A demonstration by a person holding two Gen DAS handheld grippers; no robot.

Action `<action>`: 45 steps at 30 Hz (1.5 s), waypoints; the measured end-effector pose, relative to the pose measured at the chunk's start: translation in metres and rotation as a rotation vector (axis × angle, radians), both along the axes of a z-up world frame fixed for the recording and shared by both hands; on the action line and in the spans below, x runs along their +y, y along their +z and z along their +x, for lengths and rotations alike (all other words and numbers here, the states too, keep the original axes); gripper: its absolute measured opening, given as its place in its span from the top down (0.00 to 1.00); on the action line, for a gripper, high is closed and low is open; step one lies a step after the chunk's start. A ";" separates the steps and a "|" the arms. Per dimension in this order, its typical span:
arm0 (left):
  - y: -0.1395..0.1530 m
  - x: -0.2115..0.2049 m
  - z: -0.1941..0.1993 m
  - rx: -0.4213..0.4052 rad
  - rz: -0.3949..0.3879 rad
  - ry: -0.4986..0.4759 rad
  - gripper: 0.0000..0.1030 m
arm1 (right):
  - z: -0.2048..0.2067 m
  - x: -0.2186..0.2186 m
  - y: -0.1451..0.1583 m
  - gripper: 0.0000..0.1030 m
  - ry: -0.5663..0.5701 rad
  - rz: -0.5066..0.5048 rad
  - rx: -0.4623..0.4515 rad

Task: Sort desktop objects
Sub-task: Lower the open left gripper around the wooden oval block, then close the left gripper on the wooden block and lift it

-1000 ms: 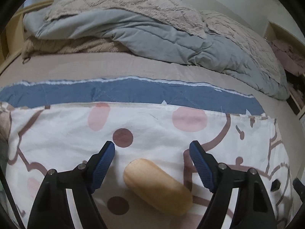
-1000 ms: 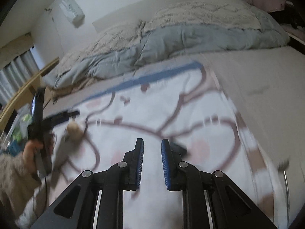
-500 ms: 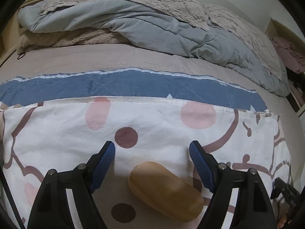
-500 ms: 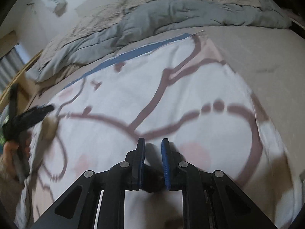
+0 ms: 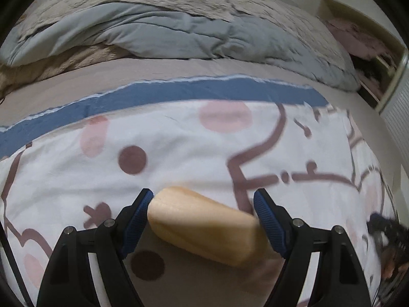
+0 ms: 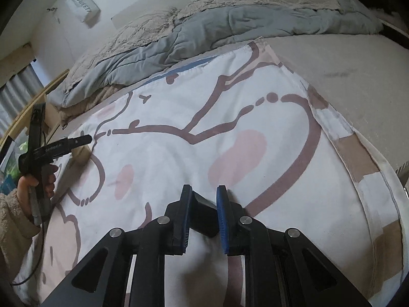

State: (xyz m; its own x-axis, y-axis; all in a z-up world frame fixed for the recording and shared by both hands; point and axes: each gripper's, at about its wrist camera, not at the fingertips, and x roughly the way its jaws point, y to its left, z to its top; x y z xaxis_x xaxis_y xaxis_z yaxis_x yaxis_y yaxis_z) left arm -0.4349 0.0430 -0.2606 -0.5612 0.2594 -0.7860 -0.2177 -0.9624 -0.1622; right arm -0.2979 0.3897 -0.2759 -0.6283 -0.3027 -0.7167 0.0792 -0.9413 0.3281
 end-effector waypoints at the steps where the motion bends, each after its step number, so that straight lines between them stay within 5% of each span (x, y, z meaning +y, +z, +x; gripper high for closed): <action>1: 0.000 0.002 0.003 0.001 0.006 -0.012 0.23 | 0.000 -0.002 0.000 0.83 0.001 0.014 0.004; 15: -0.001 0.088 0.072 0.015 -0.042 -0.349 0.21 | 0.001 -0.010 -0.001 0.77 0.009 0.071 0.020; 20: -0.005 0.098 0.101 -0.007 -0.059 -0.413 0.11 | 0.002 -0.009 -0.001 0.77 0.008 0.064 0.020; 25: -0.004 0.095 0.118 -0.036 -0.033 -0.409 0.07 | 0.001 -0.008 -0.002 0.76 0.008 0.055 0.017; 34: -0.014 0.106 0.129 -0.022 -0.102 -0.357 0.00 | 0.003 -0.009 0.000 0.73 0.007 0.050 0.016; 35: -0.014 0.106 0.127 -0.043 -0.115 -0.338 0.00 | 0.004 -0.010 0.001 0.70 0.011 0.049 0.015; 37: -0.013 0.109 0.123 -0.107 -0.148 -0.295 0.00 | 0.006 -0.013 -0.002 0.47 0.053 0.025 -0.005; 42: -0.012 0.101 0.116 -0.211 -0.077 -0.201 0.00 | 0.021 -0.033 0.005 0.44 0.100 0.121 0.016; 45: -0.011 0.096 0.114 -0.225 -0.028 -0.159 0.00 | 0.026 -0.033 0.007 0.44 0.134 0.080 0.017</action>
State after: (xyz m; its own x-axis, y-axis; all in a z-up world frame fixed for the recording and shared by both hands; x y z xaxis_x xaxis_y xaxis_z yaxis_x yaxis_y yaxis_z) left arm -0.3209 0.1388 -0.2719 -0.3253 0.3071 -0.8944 -0.3283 -0.9237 -0.1977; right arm -0.2719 0.3563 -0.2686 -0.5986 -0.3269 -0.7314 0.2109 -0.9451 0.2498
